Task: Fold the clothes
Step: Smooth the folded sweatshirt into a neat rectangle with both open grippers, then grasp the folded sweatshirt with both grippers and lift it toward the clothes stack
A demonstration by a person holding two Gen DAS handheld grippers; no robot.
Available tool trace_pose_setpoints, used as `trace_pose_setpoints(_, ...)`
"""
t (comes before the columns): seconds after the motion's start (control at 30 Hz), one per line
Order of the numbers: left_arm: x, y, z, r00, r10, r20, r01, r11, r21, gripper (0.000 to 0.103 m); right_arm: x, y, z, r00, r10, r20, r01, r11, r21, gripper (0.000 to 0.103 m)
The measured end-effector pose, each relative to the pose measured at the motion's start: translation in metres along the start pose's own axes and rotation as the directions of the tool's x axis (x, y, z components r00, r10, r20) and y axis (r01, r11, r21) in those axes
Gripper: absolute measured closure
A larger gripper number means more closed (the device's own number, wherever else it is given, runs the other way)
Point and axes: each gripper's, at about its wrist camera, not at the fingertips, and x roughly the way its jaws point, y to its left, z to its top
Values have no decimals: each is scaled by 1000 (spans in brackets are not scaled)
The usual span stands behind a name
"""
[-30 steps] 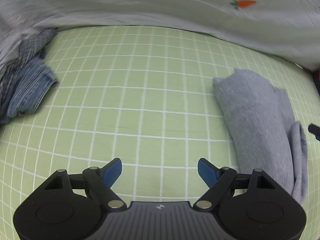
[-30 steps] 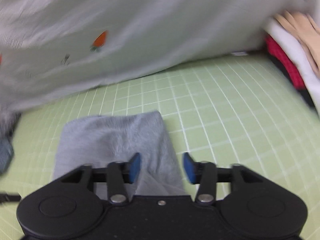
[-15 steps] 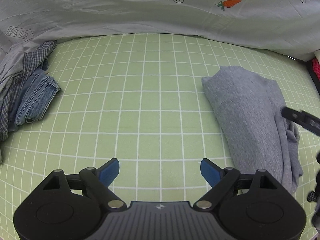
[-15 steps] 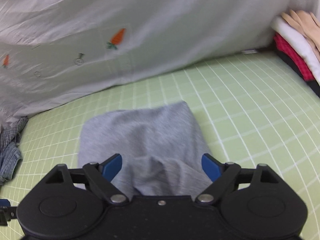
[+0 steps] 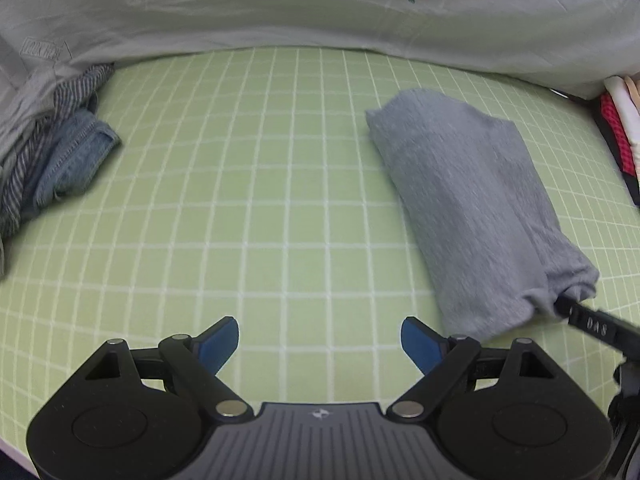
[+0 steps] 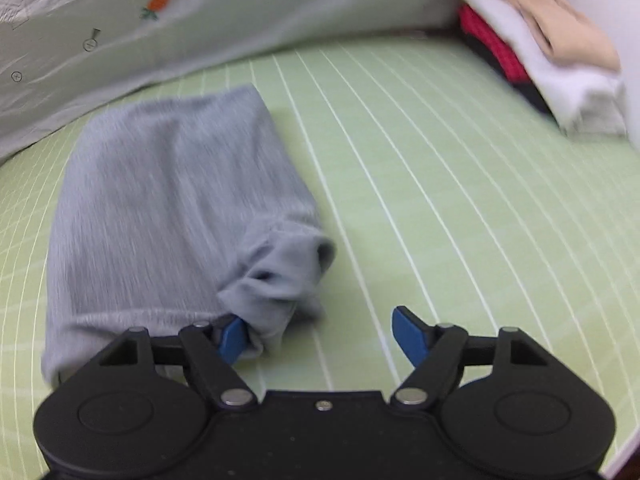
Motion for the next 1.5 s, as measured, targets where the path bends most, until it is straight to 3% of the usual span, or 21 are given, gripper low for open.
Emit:
trace_pose_setpoints(0.13,-1,-30,-13,1000,-2,5,2,1000,3,14,-12,-22,-9,999,38,-1,-38,999,-22,26)
trace_pose_setpoints(0.37,2,-77,-28,1000,-17,11,17,999,-43,13,-23,-49,10,988,141,56,-135,985,-105,6)
trace_pose_setpoints(0.57,-4,-88,-12,997,-25,74,29,998,-58,9,-36,-55,37,960,238,148,-229,971,-75,2)
trace_pose_setpoints(0.8,24,-86,37,993,-51,102,58,997,-59,9,17,-20,69,942,335,16,-329,933,-142,2)
trace_pose_setpoints(1.07,84,-72,83,993,-106,53,111,989,-102,5,75,21,103,940,332,-78,-341,916,-212,2)
trace_pose_setpoints(1.33,125,-66,101,962,-274,12,273,952,-139,6,108,46,123,942,318,-106,-334,912,-238,4)
trace_pose_setpoints(1.43,134,-59,99,937,-349,20,346,916,-204,22,111,54,121,952,296,-76,-305,921,-243,7)
trace_pose_setpoints(1.5,135,-56,96,922,-384,36,382,895,-231,31,109,60,121,947,313,-73,-321,912,-255,21)
